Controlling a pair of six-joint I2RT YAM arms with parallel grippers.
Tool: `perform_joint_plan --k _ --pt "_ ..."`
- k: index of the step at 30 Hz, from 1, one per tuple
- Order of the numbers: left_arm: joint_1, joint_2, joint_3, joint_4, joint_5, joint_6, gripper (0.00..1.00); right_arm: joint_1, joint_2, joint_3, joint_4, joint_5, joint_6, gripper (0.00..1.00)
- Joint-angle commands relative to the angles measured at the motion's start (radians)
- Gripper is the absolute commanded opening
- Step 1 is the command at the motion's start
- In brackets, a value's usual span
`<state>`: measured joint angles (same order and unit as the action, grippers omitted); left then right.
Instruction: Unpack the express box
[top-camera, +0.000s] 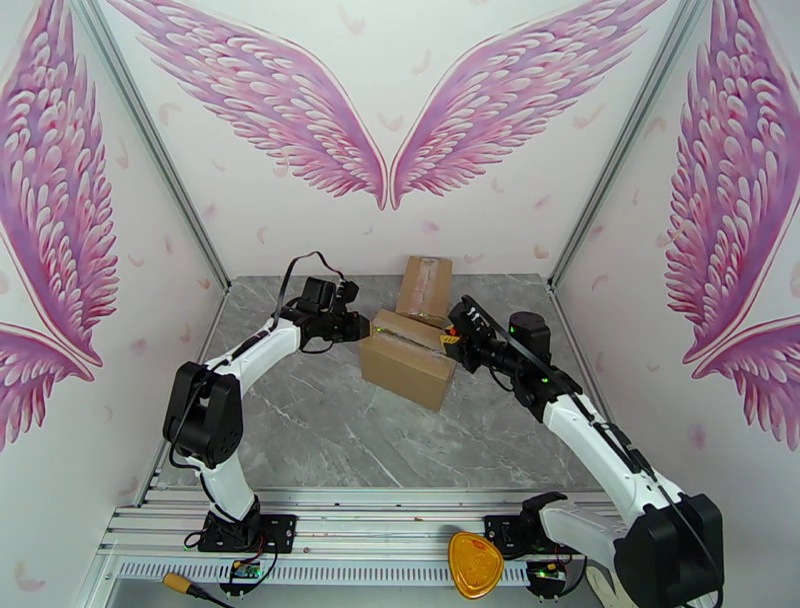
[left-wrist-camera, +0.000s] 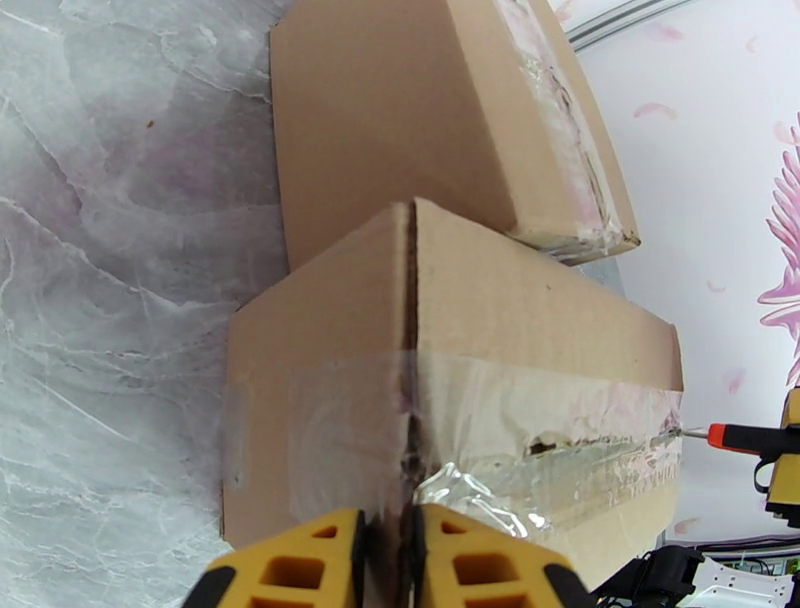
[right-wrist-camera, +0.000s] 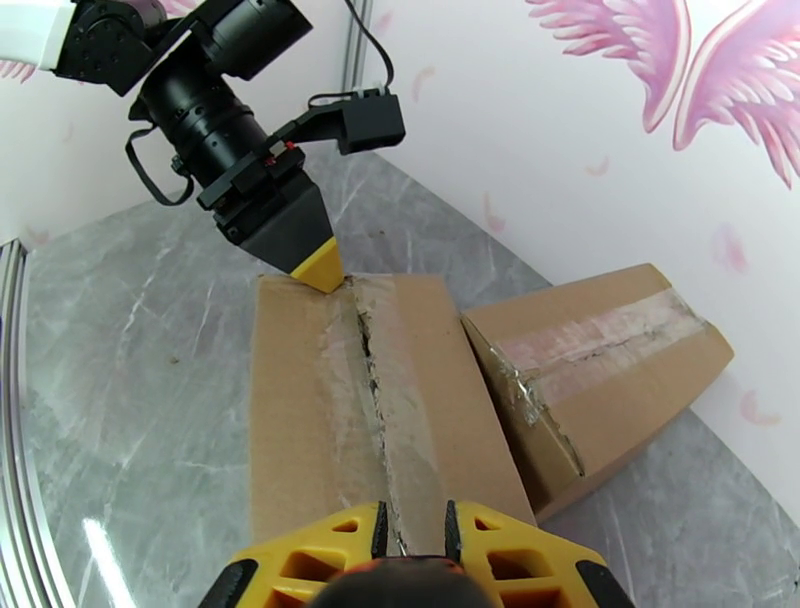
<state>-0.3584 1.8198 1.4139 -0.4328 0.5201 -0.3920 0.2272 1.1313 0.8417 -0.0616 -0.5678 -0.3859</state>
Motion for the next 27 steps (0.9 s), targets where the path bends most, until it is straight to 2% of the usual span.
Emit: perform_joint_plan --k 1,10,13,27 --pt "0.024 0.118 -0.071 -0.241 -0.21 0.028 0.2 -0.035 -0.034 0.004 -0.087 0.068 -0.001 0.0" --pt "0.026 0.12 -0.072 -0.241 -0.21 0.028 0.2 -0.042 -0.08 -0.039 -0.049 0.095 0.015 0.0" --pt "0.026 0.12 -0.072 -0.241 -0.21 0.03 0.2 -0.042 -0.082 -0.023 -0.106 0.097 0.014 0.0" --pt "0.026 0.125 -0.07 -0.245 -0.21 0.033 0.19 -0.061 -0.175 -0.073 -0.111 0.152 0.013 0.0"
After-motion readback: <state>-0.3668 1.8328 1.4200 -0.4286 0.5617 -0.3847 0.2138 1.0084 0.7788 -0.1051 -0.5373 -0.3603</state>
